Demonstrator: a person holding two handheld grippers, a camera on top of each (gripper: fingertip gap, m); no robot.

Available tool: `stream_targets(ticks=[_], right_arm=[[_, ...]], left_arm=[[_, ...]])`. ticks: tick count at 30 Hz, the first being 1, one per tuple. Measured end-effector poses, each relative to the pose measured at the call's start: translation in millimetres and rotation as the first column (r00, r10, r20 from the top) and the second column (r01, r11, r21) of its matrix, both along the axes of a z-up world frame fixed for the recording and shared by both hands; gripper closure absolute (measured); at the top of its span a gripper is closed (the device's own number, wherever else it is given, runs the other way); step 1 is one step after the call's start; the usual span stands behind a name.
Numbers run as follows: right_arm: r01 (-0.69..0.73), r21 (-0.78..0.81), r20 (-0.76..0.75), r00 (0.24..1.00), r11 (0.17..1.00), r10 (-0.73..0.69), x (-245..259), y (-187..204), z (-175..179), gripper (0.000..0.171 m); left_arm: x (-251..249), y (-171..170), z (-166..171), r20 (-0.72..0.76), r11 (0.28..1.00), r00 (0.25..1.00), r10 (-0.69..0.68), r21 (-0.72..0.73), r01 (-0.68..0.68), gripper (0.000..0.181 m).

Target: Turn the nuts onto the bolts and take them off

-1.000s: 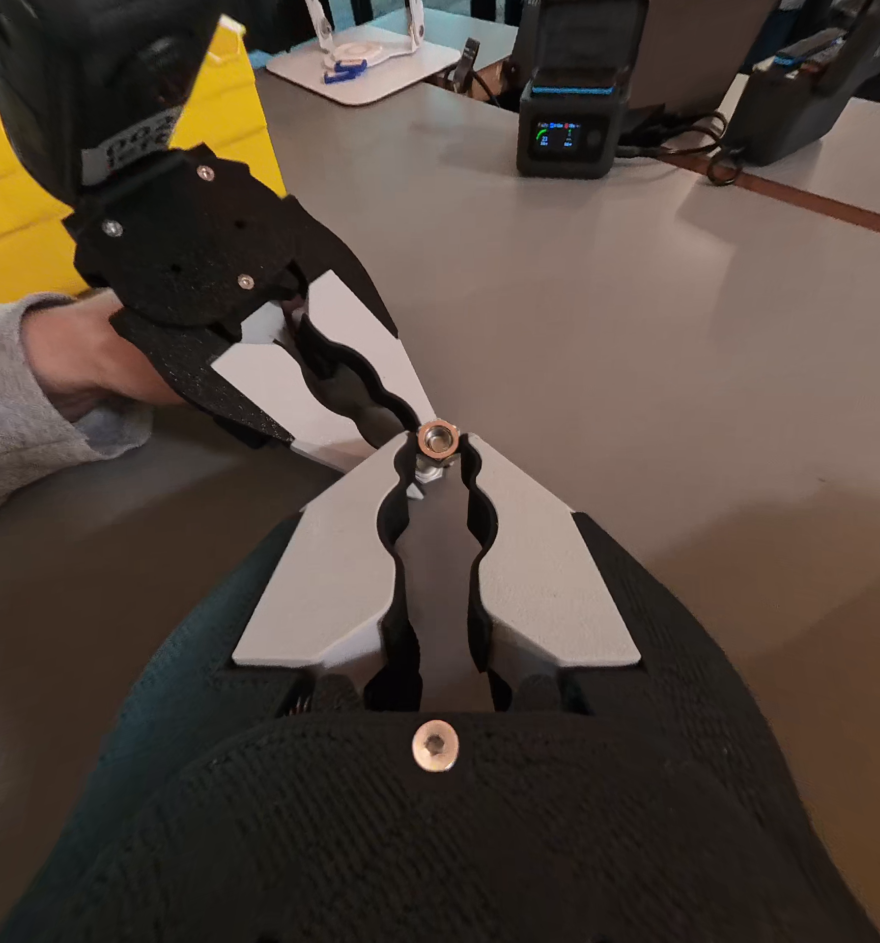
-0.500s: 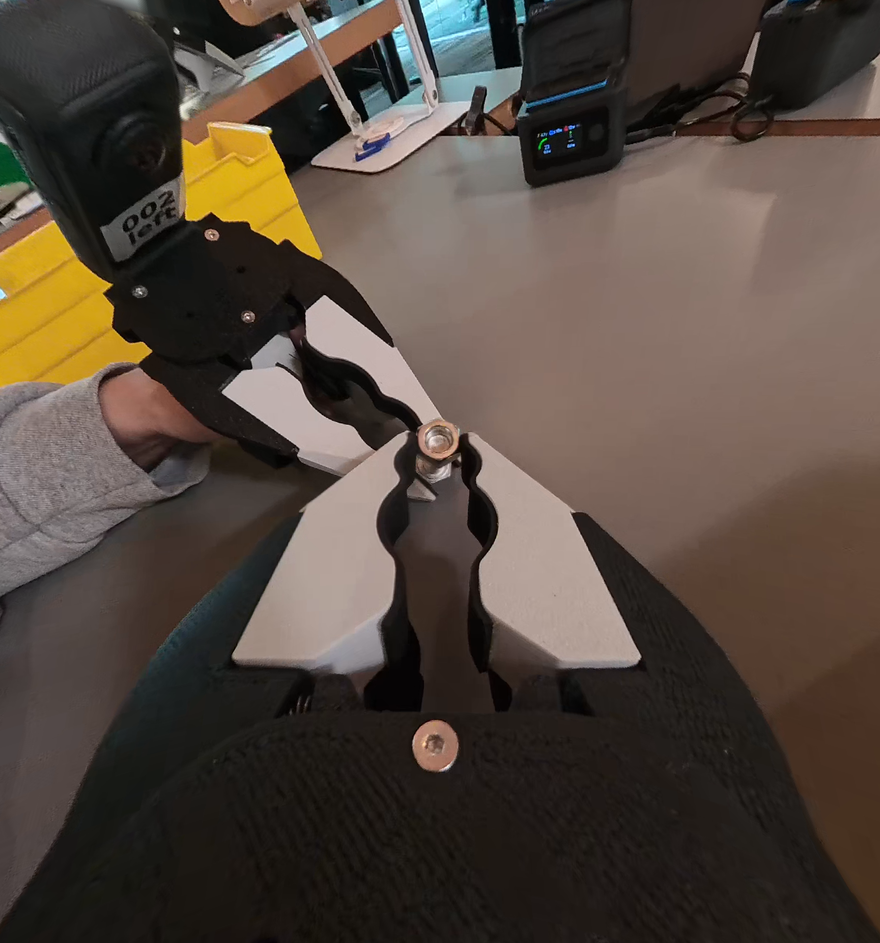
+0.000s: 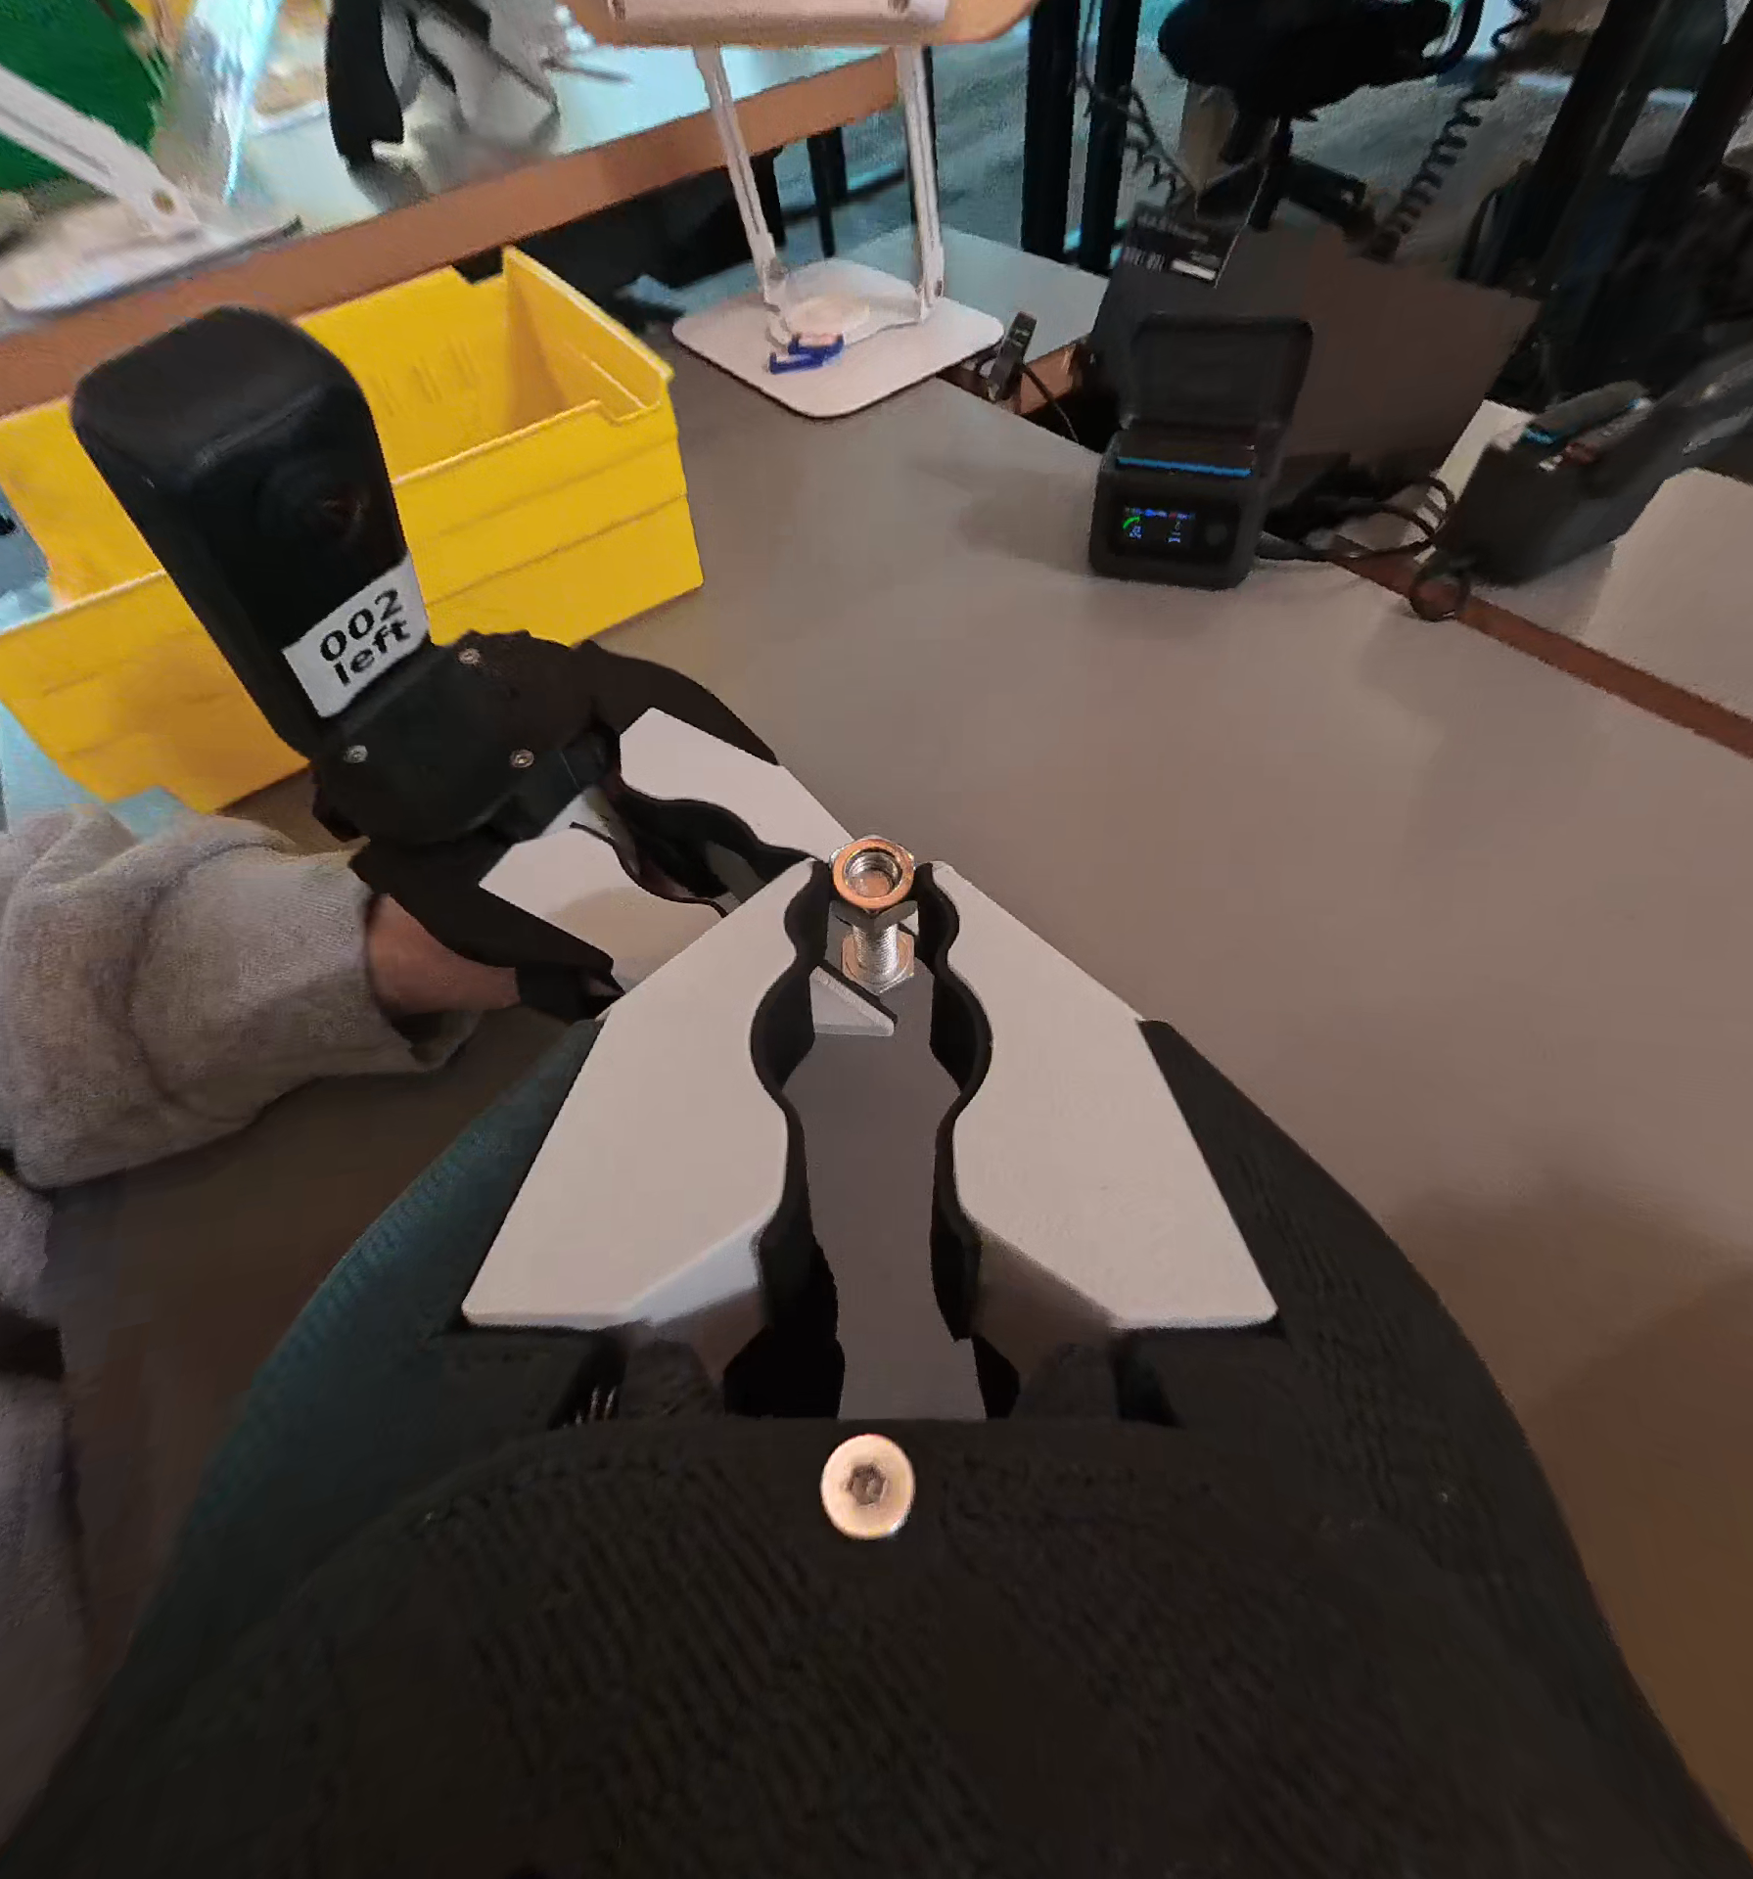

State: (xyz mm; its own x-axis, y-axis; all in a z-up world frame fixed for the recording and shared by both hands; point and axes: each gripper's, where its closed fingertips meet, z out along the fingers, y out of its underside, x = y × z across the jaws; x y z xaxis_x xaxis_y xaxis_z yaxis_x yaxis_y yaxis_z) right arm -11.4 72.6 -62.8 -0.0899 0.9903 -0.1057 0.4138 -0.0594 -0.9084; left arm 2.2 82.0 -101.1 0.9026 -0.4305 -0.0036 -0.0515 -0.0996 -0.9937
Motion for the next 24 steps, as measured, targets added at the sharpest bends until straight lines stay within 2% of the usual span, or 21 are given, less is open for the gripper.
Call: stream_targets(ticks=[1,7,15,17,20,24], right_arm=[[-0.005,0.018,0.024,1.0,1.0,0.005,-1,-2,4,0.155],[-0.016,0.154,0.148,0.989,0.988,-0.007,-4,-7,10,0.155],[0.022,0.148,0.138,0.989,0.989,-0.043,-8,-4,7,0.154],[0.036,0.153,0.108,0.993,0.988,-0.053,-8,-3,8,0.139],[0.044,0.142,0.023,0.999,0.989,-0.048,-7,-4,11,0.134],[0.028,0.139,-0.111,0.994,0.99,-0.012,-8,-11,17,0.116]], left_arm=[[0,-1,4,0.015,1.0,1.0,-0.003,0.021,0.002,0.166],[-1,-3,10,0.082,0.999,0.996,-0.019,0.043,0.016,0.166],[-2,-2,6,0.085,1.0,0.996,-0.009,0.014,0.008,0.166],[-1,-1,6,0.078,1.0,0.997,-0.009,0.011,0.008,0.166],[-2,-2,6,0.081,1.0,0.997,-0.008,0.013,0.007,0.166],[-2,-2,6,0.092,1.0,0.996,-0.011,0.011,0.01,0.166]])
